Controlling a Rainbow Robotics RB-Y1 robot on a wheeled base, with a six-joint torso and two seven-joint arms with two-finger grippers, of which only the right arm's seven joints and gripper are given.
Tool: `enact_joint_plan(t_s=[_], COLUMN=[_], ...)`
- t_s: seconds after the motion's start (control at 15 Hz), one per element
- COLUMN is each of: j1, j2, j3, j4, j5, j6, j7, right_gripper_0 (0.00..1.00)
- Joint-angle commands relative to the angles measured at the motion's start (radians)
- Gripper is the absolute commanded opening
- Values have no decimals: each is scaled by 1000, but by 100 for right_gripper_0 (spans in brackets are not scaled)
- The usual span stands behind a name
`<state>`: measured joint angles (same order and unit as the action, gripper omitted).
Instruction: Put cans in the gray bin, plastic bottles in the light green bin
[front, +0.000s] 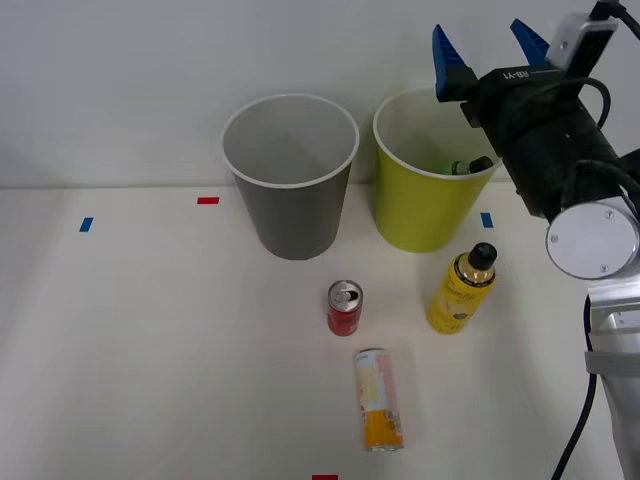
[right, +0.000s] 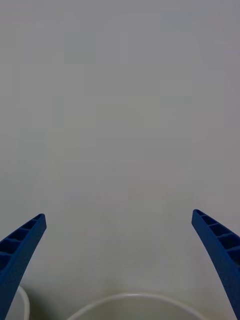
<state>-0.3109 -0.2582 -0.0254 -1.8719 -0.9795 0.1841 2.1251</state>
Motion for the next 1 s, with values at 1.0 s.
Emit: enact_joint_plan(t_s=[1.0], j1=[776], j2=[-76], j3=[15], j4=[-417], j5=[-76], j6=[-218], j7=[35], right_gripper_0=[100])
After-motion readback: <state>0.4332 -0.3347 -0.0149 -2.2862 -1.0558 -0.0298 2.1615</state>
